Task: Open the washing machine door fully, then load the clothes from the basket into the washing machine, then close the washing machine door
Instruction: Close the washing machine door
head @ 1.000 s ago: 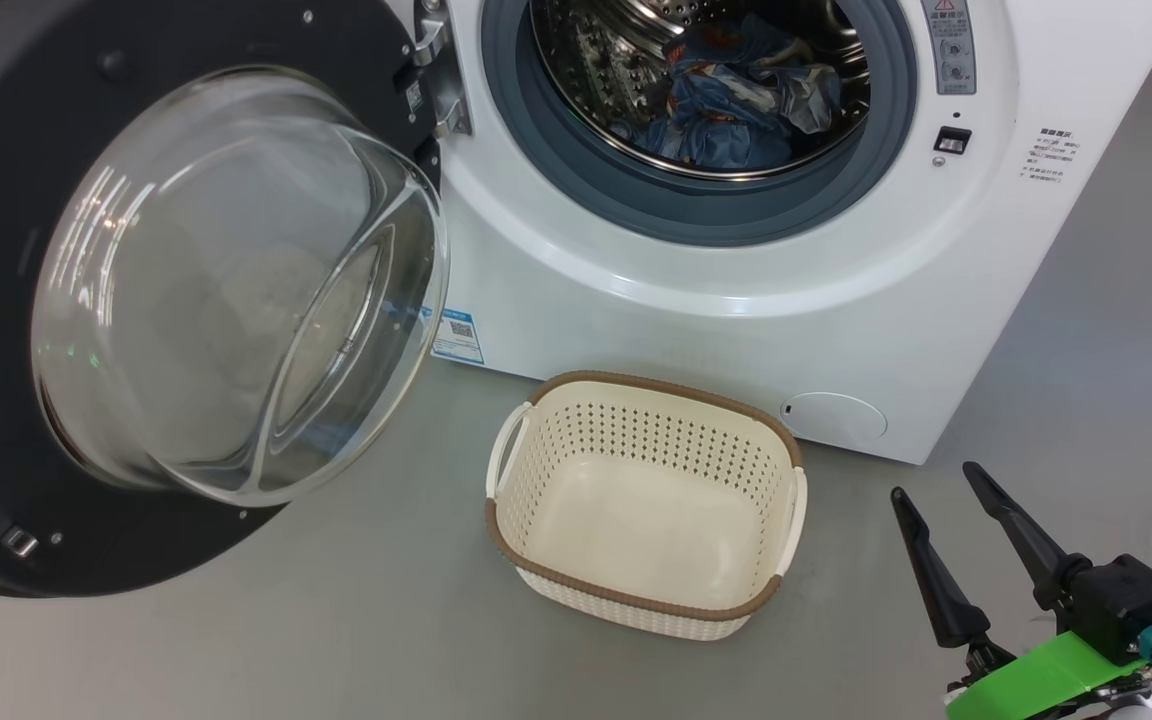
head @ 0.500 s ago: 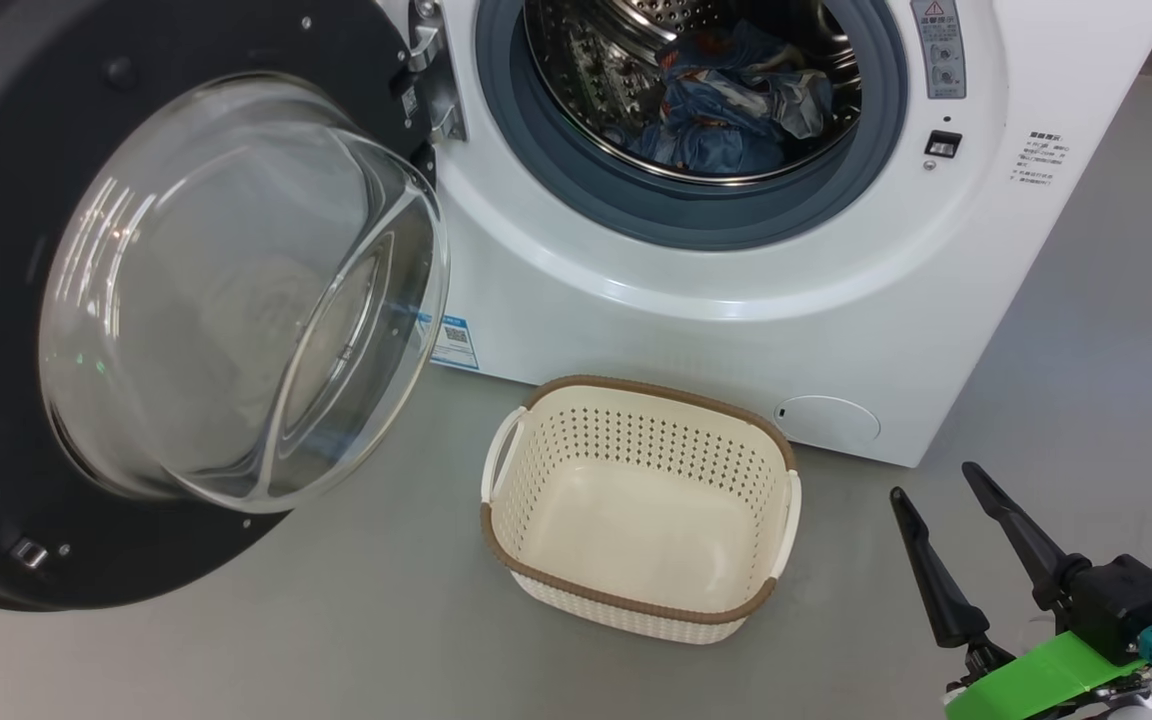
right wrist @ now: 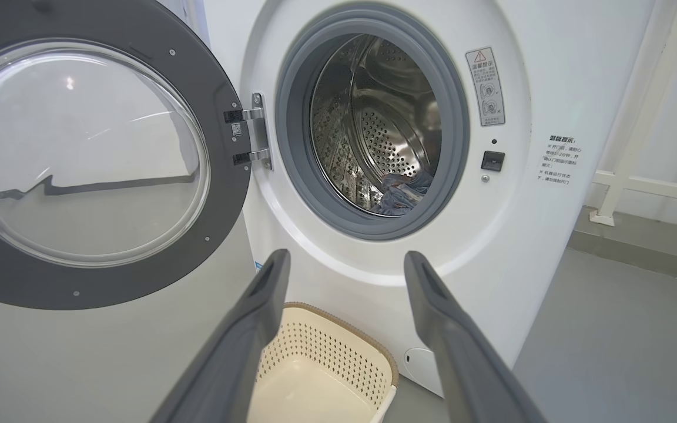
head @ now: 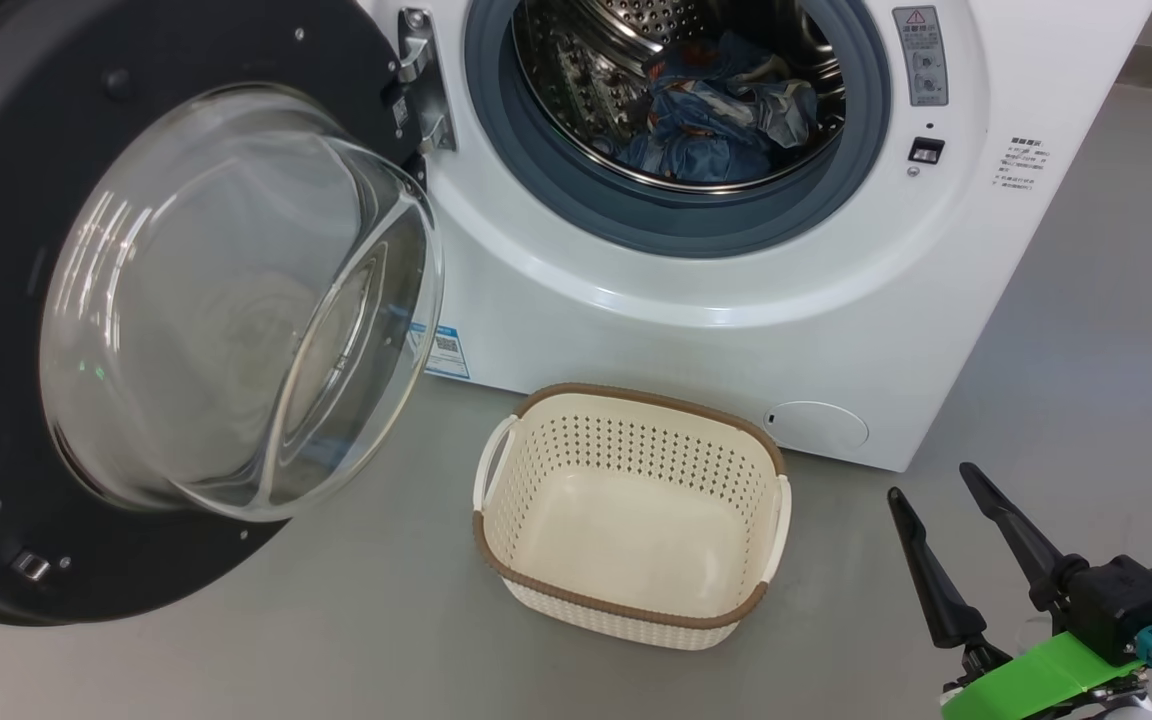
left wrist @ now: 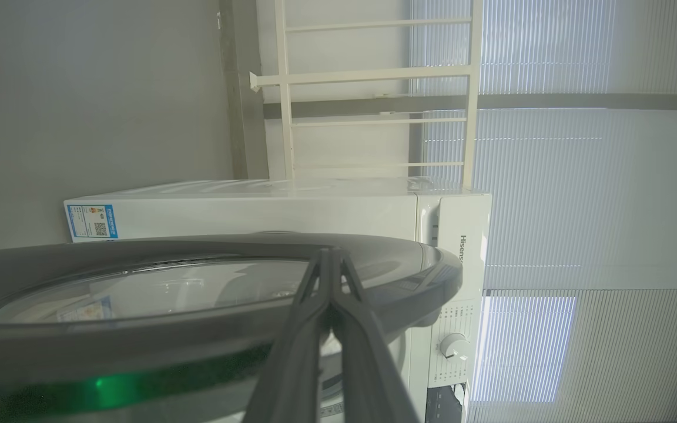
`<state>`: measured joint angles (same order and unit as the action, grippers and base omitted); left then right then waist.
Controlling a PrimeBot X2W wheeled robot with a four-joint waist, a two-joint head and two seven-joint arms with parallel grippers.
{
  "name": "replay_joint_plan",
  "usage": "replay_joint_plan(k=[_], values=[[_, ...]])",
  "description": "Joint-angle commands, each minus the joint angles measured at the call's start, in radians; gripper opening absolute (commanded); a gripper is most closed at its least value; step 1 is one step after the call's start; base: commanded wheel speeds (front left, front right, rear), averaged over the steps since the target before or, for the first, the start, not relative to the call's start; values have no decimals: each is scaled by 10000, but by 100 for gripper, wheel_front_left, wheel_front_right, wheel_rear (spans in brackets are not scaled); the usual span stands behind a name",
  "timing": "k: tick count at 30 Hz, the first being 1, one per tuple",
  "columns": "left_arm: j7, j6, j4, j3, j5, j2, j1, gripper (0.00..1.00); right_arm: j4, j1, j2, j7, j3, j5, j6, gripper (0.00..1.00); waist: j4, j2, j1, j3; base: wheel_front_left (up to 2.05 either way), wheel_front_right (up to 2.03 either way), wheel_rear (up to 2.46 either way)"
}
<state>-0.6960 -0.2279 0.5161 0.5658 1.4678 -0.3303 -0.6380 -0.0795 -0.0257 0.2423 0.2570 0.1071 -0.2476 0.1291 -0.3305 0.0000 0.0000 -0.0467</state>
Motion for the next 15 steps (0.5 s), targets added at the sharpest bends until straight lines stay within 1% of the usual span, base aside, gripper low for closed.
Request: replay_joint_plan(k=[1,15], values=[[-245,-75,-229,-90,-25,-218,89,0,224,-223,65,48,163,-3,16,100,14,0,0,9,0,0,0],[-427,-319,-675,-273,-138,-80,329,0,230,-201,-6,48,149,7,16,100,155,0,0,28,0,0,0]])
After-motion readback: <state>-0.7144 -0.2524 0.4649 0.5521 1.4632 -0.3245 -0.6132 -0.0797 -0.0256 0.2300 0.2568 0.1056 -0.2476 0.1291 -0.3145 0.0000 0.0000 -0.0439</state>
